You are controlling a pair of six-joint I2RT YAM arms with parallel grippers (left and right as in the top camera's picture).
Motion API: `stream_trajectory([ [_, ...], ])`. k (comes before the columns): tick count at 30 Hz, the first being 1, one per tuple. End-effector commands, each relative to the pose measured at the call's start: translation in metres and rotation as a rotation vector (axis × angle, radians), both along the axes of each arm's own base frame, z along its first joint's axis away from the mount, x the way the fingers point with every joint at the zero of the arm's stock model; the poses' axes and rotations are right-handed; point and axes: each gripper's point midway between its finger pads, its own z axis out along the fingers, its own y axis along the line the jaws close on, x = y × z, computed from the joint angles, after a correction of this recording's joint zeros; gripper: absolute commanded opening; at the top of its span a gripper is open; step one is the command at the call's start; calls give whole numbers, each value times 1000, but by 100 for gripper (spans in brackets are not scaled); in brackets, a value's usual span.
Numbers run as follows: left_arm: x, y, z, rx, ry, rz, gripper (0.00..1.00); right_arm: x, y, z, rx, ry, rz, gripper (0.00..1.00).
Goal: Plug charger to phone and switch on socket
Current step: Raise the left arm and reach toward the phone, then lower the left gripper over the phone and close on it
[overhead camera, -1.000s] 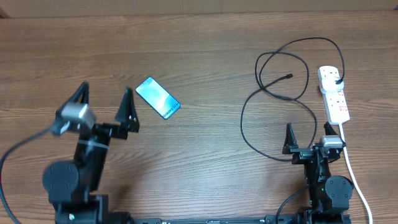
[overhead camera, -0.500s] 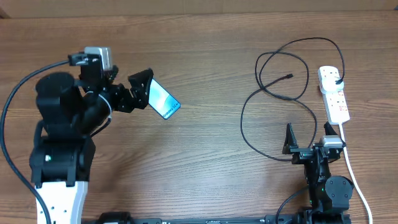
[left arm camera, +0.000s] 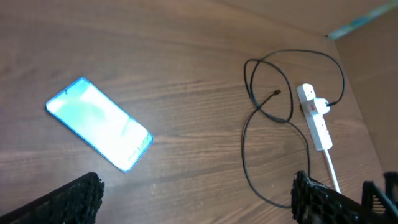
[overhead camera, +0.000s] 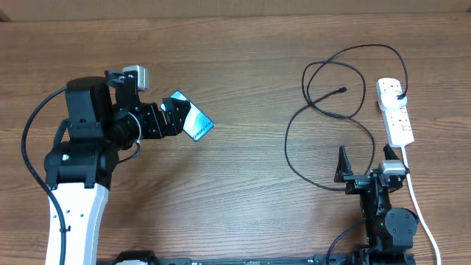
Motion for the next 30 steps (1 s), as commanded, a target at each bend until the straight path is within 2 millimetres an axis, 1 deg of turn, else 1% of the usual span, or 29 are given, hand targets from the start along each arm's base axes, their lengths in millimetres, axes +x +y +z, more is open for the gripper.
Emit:
stream_trajectory([
  [1,4,8,-2,-5,61,95,100,0,-2,-3,-5,-1,-10,100],
  [4,7,21,-11,46,147,239,100,0,-2,-3,-5,-1,-10,100],
  [6,11,26,-10,56,184,325,100,0,-2,-3,-5,-1,-10,100],
  [9,21,23,-4,64,209,405,100,0,-2,-3,-5,-1,-10,100],
  [12,36,21,0,100,242,505,100,0,-2,-3,-5,-1,-10,100],
  [14,47,19,-2,118,278,551,100,0,-2,-3,-5,-1,-10,100],
  [16,60,15,-9,118,337,570,100,0,-2,-3,-5,-1,-10,100],
  [19,76,16,-29,134,446,615,100,0,-2,-3,-5,-1,-10,100],
  [20,82,16,-39,136,486,627,100,0,-2,-3,-5,-1,-10,100],
  [23,94,5,-70,116,578,599,100,0,-2,-3,-5,-1,-10,100],
  [24,95,0,-80,104,614,584,100,0,-2,-3,-5,-1,-10,100],
  [25,96,-5,-95,94,664,567,100,0,-2,-3,-5,-1,-10,100],
  [26,96,-8,-103,92,688,559,100,0,-2,-3,-5,-1,-10,100],
  [30,98,-9,-141,125,776,558,100,0,-2,-3,-5,-1,-10,100],
])
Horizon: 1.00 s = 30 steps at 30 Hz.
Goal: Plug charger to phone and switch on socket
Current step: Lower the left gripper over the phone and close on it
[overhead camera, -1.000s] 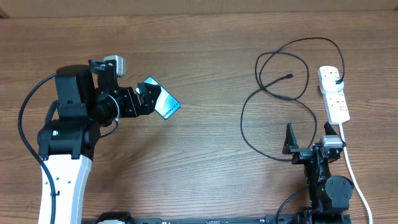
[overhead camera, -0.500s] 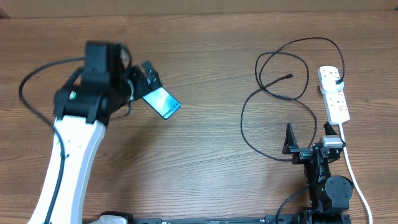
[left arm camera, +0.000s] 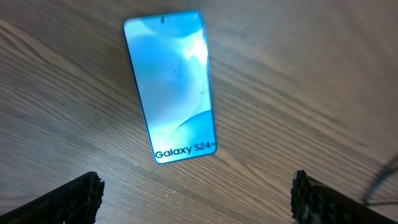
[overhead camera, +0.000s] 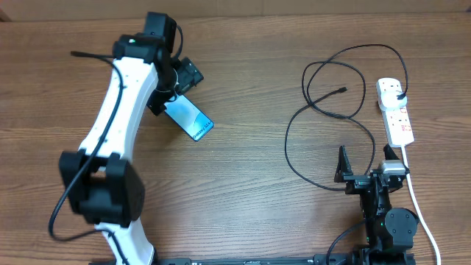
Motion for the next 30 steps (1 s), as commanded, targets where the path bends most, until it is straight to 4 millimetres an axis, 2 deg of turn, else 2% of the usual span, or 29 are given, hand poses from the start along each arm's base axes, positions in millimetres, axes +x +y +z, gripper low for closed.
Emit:
stream_trajectory([
  [1,4,-5,-21,-32,60,24,100,0,-2,-3,-5,-1,-10,100],
  [4,4,-5,-40,-25,104,25,100,0,-2,-3,-5,-1,-10,100],
  [10,3,-4,-62,-9,152,27,100,0,-2,-3,-5,-1,-10,100],
  [19,32,-10,-61,-33,37,24,100,0,-2,-3,-5,-1,-10,100],
  [27,31,-9,-65,-27,47,29,100,0,-2,-3,-5,-1,-10,100],
  [30,28,-4,-68,-12,66,79,100,0,-2,-3,-5,-1,-10,100],
])
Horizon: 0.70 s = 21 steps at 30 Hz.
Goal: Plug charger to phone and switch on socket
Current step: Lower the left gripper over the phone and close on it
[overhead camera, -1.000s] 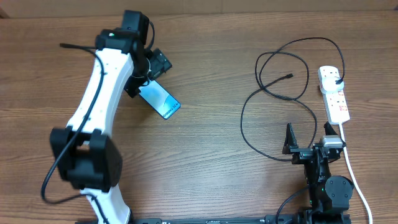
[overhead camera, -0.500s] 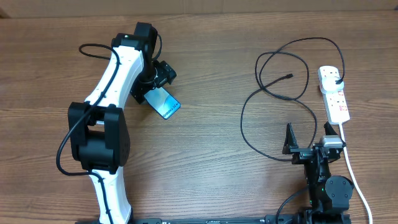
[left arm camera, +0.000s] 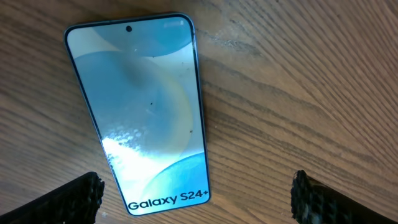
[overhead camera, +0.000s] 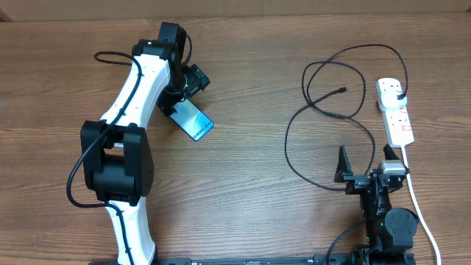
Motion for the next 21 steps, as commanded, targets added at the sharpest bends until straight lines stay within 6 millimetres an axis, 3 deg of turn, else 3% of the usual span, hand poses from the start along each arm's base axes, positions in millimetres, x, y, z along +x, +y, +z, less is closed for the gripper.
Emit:
stream_trajectory([
  [1,0,7,-7,21,28,79,100,0,-2,-3,-5,-1,-10,100],
  [10,-6,7,-34,43,91,4,100,0,-2,-3,-5,-1,-10,100],
  [21,-15,17,-52,104,148,-42,100,0,-2,-3,-5,-1,-10,100],
])
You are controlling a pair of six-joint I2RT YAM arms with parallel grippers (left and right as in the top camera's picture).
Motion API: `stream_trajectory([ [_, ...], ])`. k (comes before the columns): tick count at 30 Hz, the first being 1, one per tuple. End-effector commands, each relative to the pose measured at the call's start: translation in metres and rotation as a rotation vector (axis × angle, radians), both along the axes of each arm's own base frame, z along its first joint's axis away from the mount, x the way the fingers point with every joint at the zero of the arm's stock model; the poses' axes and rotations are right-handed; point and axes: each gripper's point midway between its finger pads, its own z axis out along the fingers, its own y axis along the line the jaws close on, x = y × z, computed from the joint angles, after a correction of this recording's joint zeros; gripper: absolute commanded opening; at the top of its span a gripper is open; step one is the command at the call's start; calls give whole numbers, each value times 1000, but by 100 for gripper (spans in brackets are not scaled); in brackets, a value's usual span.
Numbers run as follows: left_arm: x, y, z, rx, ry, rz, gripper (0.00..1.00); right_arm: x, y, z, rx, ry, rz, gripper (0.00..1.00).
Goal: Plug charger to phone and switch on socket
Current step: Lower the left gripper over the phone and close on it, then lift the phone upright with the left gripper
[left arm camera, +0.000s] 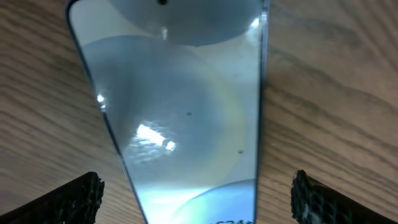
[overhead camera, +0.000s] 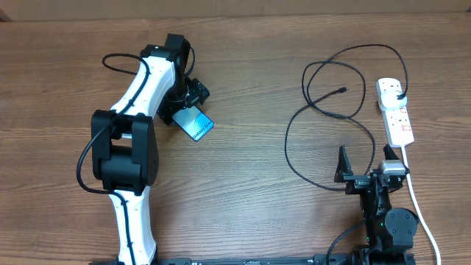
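A blue-screened phone (overhead camera: 195, 123) lies flat on the wooden table, left of centre. My left gripper (overhead camera: 182, 103) hangs open right over its far end; in the left wrist view the phone (left arm camera: 180, 118) fills the frame between the two black fingertips (left arm camera: 68, 199), one on either side. A black charger cable (overhead camera: 324, 110) loops on the right, its free plug (overhead camera: 343, 90) lying loose. It runs to a white socket strip (overhead camera: 395, 112) at the far right. My right gripper (overhead camera: 360, 173) rests parked at the front right; its jaws are hard to read.
The white lead of the socket strip (overhead camera: 416, 199) runs down past the right arm's base. The table's far edge (overhead camera: 235, 16) meets a pale wall. Bare wood lies between the phone and the cable loops.
The left gripper has come lower and closer over the phone, which now fills the wrist view. The phone, the cable and the right arm have not moved.
The left gripper was first open beside the phone, to its left, with the cable visible far off. Then it was above the phone's far end, and at each later moment lower and closer. It stays open, with the phone still on the table.
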Motion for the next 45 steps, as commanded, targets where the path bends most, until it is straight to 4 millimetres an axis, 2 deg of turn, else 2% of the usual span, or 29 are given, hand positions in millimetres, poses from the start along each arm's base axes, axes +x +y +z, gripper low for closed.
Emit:
stream_trajectory([
  [1,3,9,-8,41,7,-25,100,0,-2,-3,-4,-1,-10,100],
  [12,-1,10,-24,48,8,-2,100,0,-2,-3,-4,-1,-10,100],
  [19,-23,14,-49,56,65,29,100,0,-2,-2,-4,-2,-10,100],
  [23,-26,13,-56,48,64,57,100,0,-2,-3,-4,-1,-10,100],
  [25,-27,12,-58,48,64,54,95,0,-2,-3,-4,-1,-10,100],
  [30,-26,11,-58,47,61,24,75,0,-2,-3,-4,-1,-10,100],
  [33,-26,10,-58,43,57,-38,68,0,-2,-3,-4,-1,-10,100],
  [36,-27,1,-57,-12,56,-138,67,0,-2,-3,-4,-1,-10,100],
  [41,-26,-5,-52,-65,58,-143,66,0,-2,-3,-4,-1,-10,100],
  [45,-23,-6,-38,-64,69,-143,66,0,-2,-2,-4,-2,-10,100],
])
